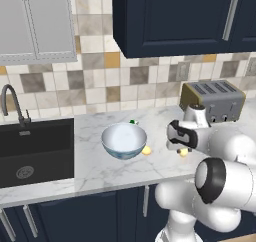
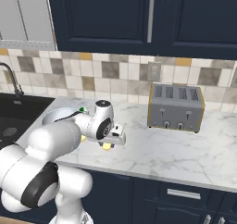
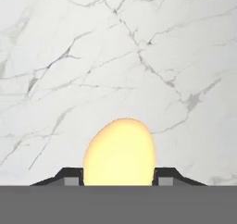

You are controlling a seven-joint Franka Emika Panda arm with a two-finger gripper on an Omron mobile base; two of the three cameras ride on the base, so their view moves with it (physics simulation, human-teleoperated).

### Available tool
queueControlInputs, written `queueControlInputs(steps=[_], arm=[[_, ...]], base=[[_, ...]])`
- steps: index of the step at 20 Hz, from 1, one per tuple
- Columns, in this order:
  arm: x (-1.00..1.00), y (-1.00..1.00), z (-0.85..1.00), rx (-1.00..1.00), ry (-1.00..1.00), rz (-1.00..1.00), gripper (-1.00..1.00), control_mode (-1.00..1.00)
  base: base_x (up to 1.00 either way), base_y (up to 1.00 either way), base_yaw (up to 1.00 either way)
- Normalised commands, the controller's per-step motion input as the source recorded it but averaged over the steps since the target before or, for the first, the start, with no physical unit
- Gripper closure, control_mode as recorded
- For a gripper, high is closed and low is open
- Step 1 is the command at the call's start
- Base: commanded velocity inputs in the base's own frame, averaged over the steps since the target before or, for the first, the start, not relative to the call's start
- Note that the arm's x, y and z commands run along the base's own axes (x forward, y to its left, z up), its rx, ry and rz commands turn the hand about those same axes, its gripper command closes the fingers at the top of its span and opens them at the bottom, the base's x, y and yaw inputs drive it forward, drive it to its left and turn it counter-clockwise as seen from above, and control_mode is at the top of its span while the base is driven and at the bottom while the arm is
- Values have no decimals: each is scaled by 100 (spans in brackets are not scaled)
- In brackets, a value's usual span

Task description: Gather the eggs and milk located in the vicinity of the sink area and place them right next to the bowl.

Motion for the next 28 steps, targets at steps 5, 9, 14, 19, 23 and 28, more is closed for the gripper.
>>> queueControlInputs(steps=[5, 9, 14, 19, 23, 28], arm=[[32, 0, 17, 0, -11, 50, 100, -100], [63, 0, 0, 0, -2, 66, 100, -100], [74, 15, 3, 0, 0, 71, 100, -100], [56, 39, 7, 0, 9, 65, 100, -100], [34, 37, 0, 0, 4, 60, 100, -100], [8, 30, 0, 0, 0, 50, 100, -100]], base=[[0, 0, 0], [0, 0, 0], [0, 0, 0], [0, 0, 0], [0, 0, 0], [0, 0, 0]])
